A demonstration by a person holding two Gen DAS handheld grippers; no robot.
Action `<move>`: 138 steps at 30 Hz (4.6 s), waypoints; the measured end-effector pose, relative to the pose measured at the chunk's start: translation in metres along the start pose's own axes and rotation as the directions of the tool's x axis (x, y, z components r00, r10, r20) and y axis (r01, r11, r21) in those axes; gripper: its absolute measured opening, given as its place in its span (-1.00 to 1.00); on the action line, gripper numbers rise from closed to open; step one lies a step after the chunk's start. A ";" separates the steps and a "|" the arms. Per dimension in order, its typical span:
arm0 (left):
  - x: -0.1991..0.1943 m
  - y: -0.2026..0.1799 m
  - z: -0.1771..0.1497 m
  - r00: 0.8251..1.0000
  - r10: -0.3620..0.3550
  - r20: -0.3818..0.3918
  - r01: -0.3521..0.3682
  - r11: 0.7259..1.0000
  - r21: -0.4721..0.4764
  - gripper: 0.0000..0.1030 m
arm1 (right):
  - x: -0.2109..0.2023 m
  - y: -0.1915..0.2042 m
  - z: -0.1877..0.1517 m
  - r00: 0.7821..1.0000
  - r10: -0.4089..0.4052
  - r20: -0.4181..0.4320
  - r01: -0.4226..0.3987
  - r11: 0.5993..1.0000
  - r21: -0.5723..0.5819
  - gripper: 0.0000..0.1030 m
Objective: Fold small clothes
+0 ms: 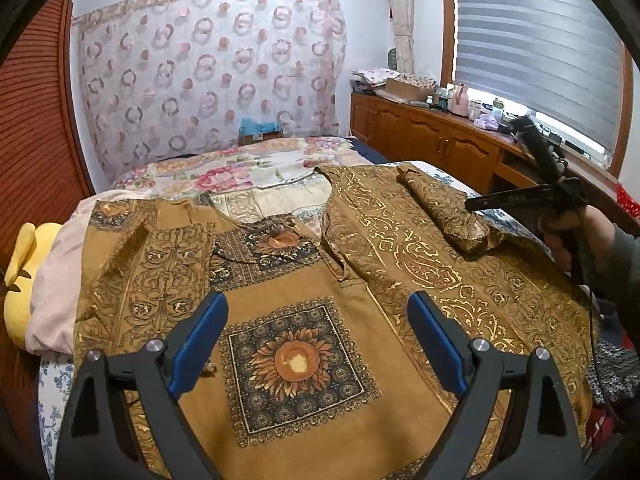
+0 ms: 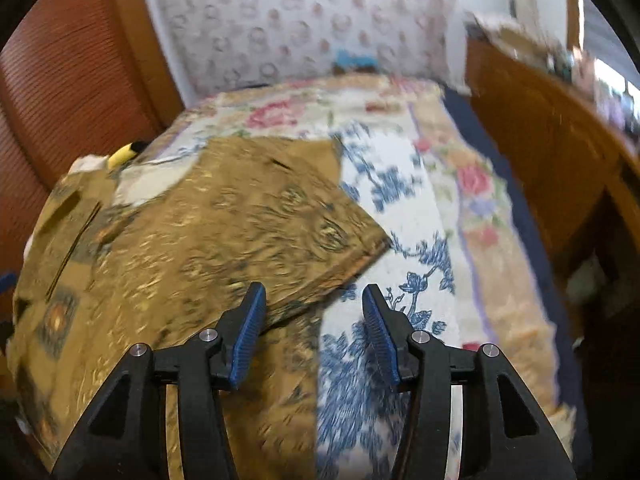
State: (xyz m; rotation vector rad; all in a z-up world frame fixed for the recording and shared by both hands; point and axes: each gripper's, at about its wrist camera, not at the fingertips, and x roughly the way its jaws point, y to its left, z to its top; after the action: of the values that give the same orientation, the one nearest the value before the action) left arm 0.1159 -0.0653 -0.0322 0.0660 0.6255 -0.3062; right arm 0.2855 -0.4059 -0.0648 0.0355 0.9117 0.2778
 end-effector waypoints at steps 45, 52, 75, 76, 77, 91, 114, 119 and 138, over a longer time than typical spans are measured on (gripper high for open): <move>0.035 0.154 0.042 0.985 0.157 -0.069 -0.163 0.982 -0.095 0.79 | 0.050 0.055 0.085 0.998 0.041 0.048 -0.024 0.951 -0.309 0.04; 0.061 0.171 0.048 0.983 0.133 -0.128 -0.144 0.986 -0.082 0.50 | 0.069 0.021 0.086 1.000 -0.013 0.018 0.017 0.967 -0.255 0.06; 0.103 0.186 0.048 0.932 0.263 -0.251 -0.249 0.965 0.084 -0.83 | 0.090 0.012 0.084 1.000 -0.027 0.005 0.027 0.974 -0.225 0.24; 0.097 0.190 0.051 0.939 0.251 -0.235 -0.245 0.968 0.054 -0.86 | 0.090 0.012 0.084 1.000 -0.026 0.004 0.026 0.974 -0.225 0.24; 0.092 0.193 0.054 0.943 0.251 -0.219 -0.249 0.968 0.037 -0.91 | 0.090 0.012 0.084 1.000 -0.026 0.004 0.026 0.974 -0.225 0.25; 0.068 0.223 0.057 0.951 0.267 -0.155 -0.279 0.959 -0.059 -0.94 | 0.090 0.013 0.085 1.000 -0.020 -0.004 0.019 0.972 -0.234 0.20; -0.085 0.134 0.021 0.996 0.046 0.082 -0.039 0.996 -0.086 -1.00 | -0.062 0.079 0.027 0.970 0.161 0.181 -0.097 0.943 -0.319 -0.95; -0.124 0.132 -0.028 0.996 0.041 0.081 -0.030 0.990 -0.135 -1.00 | -0.094 0.081 -0.028 0.971 0.162 0.177 -0.101 0.946 -0.309 -0.95; -0.219 0.127 -0.100 0.994 0.104 0.034 -0.095 0.976 -0.194 -0.98 | -0.178 0.061 -0.165 0.989 0.131 0.068 -0.108 0.957 -0.271 -0.95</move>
State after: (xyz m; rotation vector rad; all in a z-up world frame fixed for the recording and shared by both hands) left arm -0.0704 0.1282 0.0106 -0.0943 0.6034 -0.1489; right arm 0.0389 -0.4067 -0.0192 -0.1460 0.7818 0.5064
